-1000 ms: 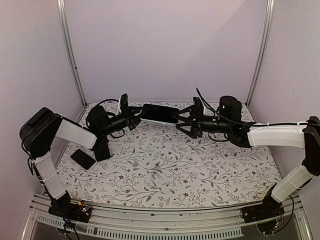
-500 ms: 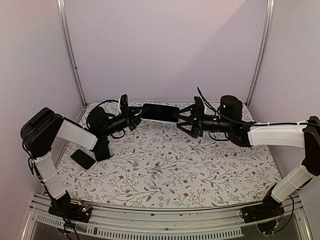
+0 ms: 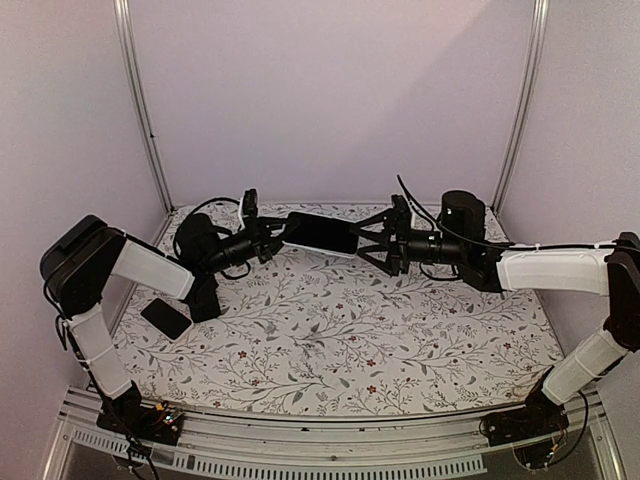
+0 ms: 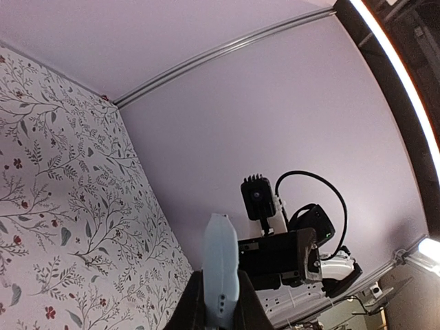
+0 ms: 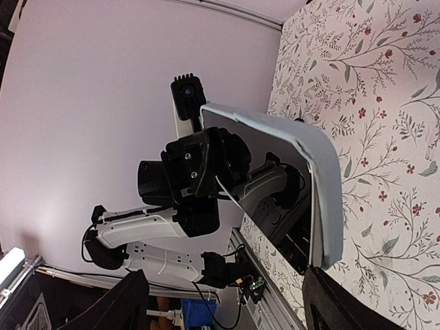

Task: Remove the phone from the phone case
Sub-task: Remove the phone case from the phone.

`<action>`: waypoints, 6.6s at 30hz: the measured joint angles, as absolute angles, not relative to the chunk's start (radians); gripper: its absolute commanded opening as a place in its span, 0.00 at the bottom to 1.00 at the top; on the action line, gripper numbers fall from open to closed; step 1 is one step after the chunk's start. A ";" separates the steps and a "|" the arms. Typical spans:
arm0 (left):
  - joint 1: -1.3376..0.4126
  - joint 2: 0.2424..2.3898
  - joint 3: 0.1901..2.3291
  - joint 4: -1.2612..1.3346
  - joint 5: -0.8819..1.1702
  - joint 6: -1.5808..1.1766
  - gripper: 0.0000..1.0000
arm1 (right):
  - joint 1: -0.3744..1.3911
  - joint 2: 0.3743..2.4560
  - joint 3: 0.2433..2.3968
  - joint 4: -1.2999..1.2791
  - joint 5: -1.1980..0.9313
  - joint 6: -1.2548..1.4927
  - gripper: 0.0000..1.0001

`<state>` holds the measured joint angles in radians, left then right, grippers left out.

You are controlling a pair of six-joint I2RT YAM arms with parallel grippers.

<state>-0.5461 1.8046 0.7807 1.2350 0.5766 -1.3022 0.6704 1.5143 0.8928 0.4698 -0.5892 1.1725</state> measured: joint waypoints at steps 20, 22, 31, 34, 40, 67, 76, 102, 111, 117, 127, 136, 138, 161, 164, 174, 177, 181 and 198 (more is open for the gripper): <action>-0.555 1.793 0.740 1.208 0.539 -1.359 0.00 | 0.654 1.529 0.892 0.539 -0.589 1.175 0.79; -0.555 1.792 0.740 1.198 0.518 -1.359 0.00 | 0.654 1.529 0.892 0.538 -0.589 1.175 0.79; -0.554 1.792 0.739 1.198 0.469 -1.382 0.00 | 0.654 1.529 0.892 0.538 -0.589 1.175 0.79; -0.554 1.792 0.739 1.218 0.463 -1.398 0.00 | 0.654 1.529 0.892 0.538 -0.589 1.175 0.79; -0.554 1.792 0.739 1.248 0.464 -1.412 0.00 | 0.655 1.529 0.892 0.538 -0.589 1.175 0.79; -0.557 1.823 0.762 1.295 0.501 -1.422 0.00 | 0.658 1.540 0.900 0.530 -0.585 1.174 0.79; -0.553 1.826 0.774 1.295 0.508 -1.407 0.00 | 0.658 1.548 0.910 0.529 -0.581 1.174 0.79; -0.552 1.821 0.833 1.145 0.540 -1.282 0.00 | 0.659 1.562 0.910 0.477 -0.556 1.170 0.79; -0.545 1.836 0.833 1.189 0.525 -1.354 0.00 | 0.659 1.588 0.930 0.496 -0.554 1.167 0.79; -0.543 1.841 0.839 1.199 0.507 -1.391 0.00 | 0.657 1.612 0.938 0.527 -0.548 1.166 0.79; -0.543 1.845 0.846 1.200 0.498 -1.408 0.00 | 0.660 1.647 0.944 0.578 -0.559 1.168 0.78; -0.545 1.847 0.846 1.256 0.461 -1.472 0.00 | 0.651 1.651 0.941 0.672 -0.557 1.171 0.56; -0.545 1.847 0.846 1.266 0.458 -1.476 0.00 | 0.648 1.656 0.941 0.691 -0.561 1.172 0.53; -0.566 1.853 0.871 1.214 0.458 -1.423 0.00 | 0.635 1.755 0.974 0.739 -0.558 1.239 0.29; -0.603 1.855 0.875 1.212 0.482 -1.436 0.00 | 0.653 1.770 0.992 0.770 -0.570 1.241 0.26; -0.612 1.855 0.880 1.220 0.477 -1.455 0.12 | 0.654 1.768 0.993 0.793 -0.581 1.239 0.11; -0.610 1.855 0.880 1.209 0.487 -1.448 0.27 | 0.654 1.768 0.987 0.799 -0.581 1.238 0.09; -0.613 1.853 0.881 1.173 0.558 -1.421 0.40 | 0.661 1.771 0.974 0.798 -0.577 1.242 0.09; -0.603 1.802 0.886 0.991 0.659 -1.261 0.71 | 0.659 1.798 0.965 0.789 -0.571 1.250 0.09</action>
